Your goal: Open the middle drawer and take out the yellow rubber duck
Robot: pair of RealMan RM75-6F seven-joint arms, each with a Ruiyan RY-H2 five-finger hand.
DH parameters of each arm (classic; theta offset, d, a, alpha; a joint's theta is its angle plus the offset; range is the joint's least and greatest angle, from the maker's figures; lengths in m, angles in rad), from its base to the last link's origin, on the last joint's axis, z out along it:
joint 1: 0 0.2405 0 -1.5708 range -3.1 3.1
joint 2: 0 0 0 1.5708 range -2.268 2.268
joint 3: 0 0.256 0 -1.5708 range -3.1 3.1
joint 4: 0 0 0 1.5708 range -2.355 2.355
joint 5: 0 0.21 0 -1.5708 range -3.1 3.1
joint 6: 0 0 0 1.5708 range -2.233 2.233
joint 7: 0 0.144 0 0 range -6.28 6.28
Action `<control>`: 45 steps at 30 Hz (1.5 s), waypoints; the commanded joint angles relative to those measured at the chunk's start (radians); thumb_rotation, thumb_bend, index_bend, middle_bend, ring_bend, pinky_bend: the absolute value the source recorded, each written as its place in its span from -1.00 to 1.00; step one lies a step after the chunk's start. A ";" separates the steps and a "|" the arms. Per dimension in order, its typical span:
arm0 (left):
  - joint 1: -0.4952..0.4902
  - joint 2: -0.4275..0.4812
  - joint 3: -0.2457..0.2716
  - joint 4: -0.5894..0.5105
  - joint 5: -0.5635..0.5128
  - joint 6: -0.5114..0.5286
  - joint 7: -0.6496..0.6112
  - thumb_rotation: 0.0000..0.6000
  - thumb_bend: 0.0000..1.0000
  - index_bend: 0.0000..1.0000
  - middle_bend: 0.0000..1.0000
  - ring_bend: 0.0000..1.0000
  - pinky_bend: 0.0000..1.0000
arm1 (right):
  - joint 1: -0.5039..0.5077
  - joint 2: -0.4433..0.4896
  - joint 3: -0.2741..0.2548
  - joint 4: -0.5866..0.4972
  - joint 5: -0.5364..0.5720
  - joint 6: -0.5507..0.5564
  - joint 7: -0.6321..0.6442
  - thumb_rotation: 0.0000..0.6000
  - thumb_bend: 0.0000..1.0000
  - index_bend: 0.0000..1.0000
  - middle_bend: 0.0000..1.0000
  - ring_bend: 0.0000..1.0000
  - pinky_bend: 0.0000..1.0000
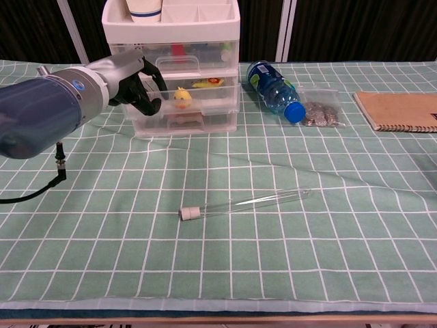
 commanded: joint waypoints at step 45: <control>0.068 0.106 0.123 -0.282 0.021 0.028 -0.014 1.00 0.01 -0.01 1.00 1.00 1.00 | -0.002 0.000 -0.001 -0.004 0.000 0.000 0.000 1.00 -0.95 -1.00 -1.00 -1.00 -0.56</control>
